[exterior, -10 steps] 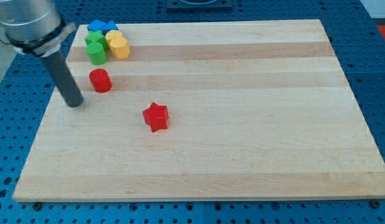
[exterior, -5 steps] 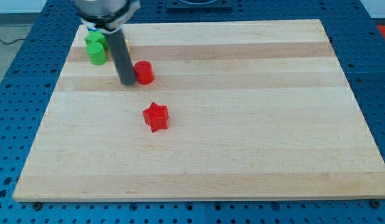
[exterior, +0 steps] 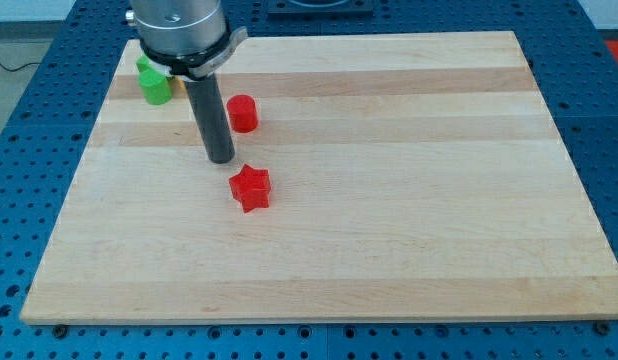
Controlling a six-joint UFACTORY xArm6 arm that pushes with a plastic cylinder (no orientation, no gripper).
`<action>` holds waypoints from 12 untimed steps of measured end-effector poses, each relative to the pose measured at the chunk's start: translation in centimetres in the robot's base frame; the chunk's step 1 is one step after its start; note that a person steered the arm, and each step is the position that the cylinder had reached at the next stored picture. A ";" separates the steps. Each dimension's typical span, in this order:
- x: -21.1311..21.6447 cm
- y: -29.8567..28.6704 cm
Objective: Push the red circle into the group of blocks
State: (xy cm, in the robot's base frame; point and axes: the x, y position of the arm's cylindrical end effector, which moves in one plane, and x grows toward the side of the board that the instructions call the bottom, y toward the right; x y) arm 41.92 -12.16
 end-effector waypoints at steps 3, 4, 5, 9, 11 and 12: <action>-10.0 -0.4; -7.2 -0.4; -5.6 1.2; -13.3 0.9; -9.8 4.3; -10.0 7.1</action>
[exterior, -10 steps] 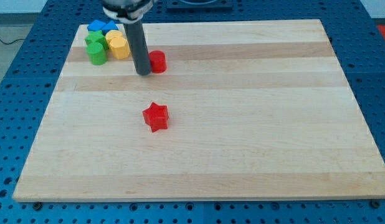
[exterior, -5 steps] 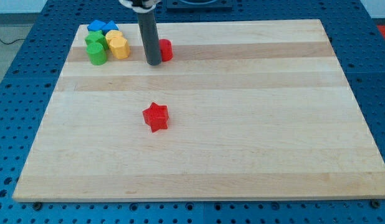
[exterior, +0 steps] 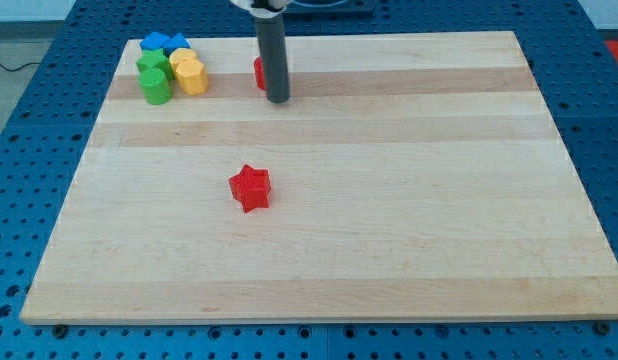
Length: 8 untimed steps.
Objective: Push the red circle into the group of blocks
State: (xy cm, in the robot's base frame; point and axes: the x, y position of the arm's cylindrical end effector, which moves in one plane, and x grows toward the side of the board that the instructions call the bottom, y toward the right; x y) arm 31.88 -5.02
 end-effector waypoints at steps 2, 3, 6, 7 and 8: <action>-3.5 -3.3; -3.5 -3.8; -6.3 -0.5; -6.3 -6.2; -6.3 -8.7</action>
